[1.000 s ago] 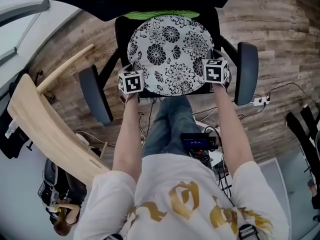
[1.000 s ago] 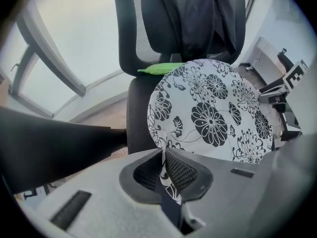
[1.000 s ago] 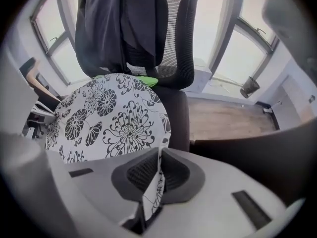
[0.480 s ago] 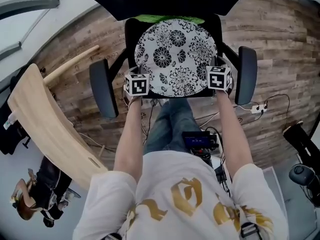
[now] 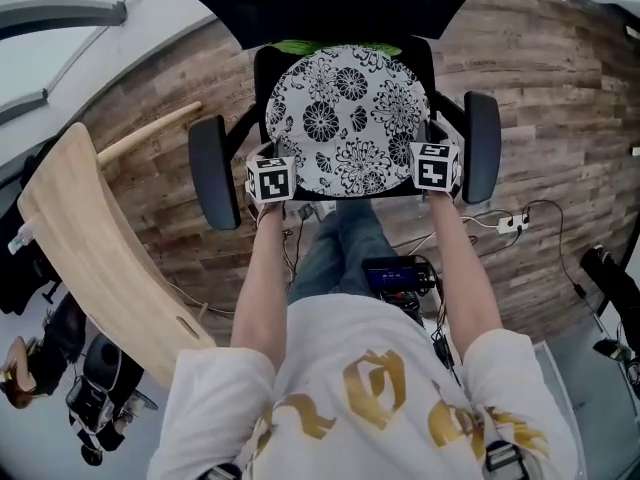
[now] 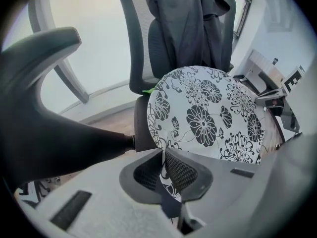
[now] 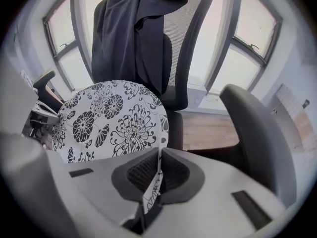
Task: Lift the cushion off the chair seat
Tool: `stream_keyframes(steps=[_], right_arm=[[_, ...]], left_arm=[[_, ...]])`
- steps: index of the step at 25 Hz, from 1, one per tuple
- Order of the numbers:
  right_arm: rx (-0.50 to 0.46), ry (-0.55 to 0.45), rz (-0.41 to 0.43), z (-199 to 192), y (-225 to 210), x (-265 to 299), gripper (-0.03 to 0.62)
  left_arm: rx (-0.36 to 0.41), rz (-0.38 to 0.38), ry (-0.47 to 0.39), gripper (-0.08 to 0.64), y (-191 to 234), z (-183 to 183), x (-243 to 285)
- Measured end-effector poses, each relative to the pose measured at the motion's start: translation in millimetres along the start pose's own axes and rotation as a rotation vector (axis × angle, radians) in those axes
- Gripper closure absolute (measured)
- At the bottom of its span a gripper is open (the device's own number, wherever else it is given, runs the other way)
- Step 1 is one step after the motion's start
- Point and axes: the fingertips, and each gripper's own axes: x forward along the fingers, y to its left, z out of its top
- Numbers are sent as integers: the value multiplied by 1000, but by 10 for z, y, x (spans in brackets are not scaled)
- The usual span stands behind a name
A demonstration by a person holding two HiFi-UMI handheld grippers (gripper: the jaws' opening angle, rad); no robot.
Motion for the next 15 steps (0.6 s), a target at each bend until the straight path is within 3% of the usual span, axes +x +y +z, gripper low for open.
stream_keyframes(steps=[9,12,15], right_arm=[[34,-99,-12,143,112,-428,572],[6,-100,-21,-80,227,-114,574],[-32,-109,-41,-261,295,143,574]], left_arm=[[15,-55,-100,537,-126,160,-369],[22,-90,-118,537,-119,-8,46],[-18,-150,-147,537,-161,-141,412]])
